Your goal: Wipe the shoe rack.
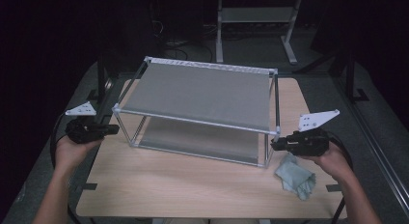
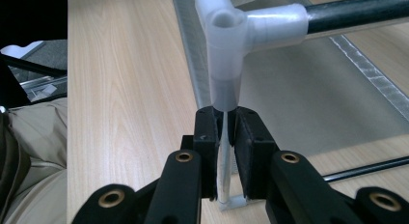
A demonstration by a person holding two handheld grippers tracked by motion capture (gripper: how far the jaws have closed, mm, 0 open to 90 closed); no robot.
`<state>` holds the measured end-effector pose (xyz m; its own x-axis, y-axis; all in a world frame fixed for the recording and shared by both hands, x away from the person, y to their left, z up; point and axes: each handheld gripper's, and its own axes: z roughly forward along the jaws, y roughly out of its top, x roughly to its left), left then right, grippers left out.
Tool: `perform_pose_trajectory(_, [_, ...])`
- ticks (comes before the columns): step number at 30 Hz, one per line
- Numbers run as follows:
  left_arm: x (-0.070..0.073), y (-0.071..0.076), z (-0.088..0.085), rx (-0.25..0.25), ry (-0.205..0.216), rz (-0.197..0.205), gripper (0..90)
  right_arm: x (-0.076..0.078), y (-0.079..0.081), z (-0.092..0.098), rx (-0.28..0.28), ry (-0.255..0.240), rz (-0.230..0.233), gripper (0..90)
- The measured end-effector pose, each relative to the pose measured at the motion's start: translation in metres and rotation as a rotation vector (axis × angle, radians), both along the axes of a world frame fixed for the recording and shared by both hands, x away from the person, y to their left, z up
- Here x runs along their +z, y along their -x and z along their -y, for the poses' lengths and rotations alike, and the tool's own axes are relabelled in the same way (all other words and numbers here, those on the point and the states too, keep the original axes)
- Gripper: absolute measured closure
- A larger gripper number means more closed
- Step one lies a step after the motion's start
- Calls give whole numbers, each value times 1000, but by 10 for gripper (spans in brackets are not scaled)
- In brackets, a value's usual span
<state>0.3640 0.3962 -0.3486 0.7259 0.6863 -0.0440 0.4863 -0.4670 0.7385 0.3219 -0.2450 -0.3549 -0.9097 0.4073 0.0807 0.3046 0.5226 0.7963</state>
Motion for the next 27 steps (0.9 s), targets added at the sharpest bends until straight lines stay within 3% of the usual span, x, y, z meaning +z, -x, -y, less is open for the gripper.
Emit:
perform_pose_trajectory(2, [0,-1,3,-17,6,-6,843,0,0,0,1,0,0,796])
perform_pose_trajectory(4, [0,-3,6,-4,-20,-4,848,0,0,0,2,0,-1,796])
perform_pose_trajectory(7, [1,-6,6,1,-28,6,848,0,1,0,10,-2,1,796])
perform_pose_trajectory(11, [3,-9,7,6,-15,12,833,0,2,-2,13,-2,-1,796])
perform_pose_trajectory(15, [7,-22,11,16,-35,6,829,0,5,-6,26,4,3,798])
perform_pose_trajectory(20, [9,-35,12,30,-17,3,810,1,8,-16,49,9,8,800])
perform_pose_trajectory(27, [7,-28,11,9,-15,10,793,1,9,-24,69,6,14,801])
